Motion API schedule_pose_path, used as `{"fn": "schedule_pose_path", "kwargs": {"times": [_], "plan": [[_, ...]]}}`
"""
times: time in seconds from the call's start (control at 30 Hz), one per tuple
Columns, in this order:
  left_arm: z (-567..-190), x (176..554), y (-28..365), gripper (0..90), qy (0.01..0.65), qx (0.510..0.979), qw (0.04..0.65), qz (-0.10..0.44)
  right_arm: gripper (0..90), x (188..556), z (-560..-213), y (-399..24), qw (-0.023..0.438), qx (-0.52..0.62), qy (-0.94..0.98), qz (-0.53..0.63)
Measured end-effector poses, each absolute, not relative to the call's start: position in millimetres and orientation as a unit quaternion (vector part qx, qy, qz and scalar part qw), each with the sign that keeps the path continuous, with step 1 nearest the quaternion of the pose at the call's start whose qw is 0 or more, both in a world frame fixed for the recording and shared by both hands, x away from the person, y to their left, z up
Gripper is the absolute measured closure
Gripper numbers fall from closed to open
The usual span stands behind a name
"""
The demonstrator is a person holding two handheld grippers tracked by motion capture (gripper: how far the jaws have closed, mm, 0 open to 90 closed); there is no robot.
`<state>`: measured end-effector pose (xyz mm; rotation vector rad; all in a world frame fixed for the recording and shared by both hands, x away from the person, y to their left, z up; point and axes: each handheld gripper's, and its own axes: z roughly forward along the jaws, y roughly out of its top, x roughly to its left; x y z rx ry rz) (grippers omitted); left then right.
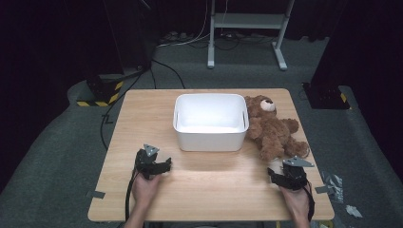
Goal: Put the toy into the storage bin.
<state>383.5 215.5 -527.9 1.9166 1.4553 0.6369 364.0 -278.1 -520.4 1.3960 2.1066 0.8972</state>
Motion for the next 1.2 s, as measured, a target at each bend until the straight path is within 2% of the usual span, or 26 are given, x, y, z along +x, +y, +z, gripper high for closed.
{"fn": "schedule_pose_path", "kwargs": {"times": [0.33, 0.9, 1.2], "plan": [[-528, 383, 216, 16.6, 0.553, 0.73, 0.321, 0.242, 37.4, 350, -516, -281, 0.251, 0.499, 0.748, 0.359], [-528, 383, 216, 17.3, 0.553, 0.73, 0.321, 0.242, 38.2, 345, -509, -285, 0.236, 0.507, 0.735, 0.384], [-528, 383, 216, 17.6, 0.553, 0.73, 0.321, 0.241, 37.5, 341, -506, -286, 0.25, 0.509, 0.72, 0.4]]}}
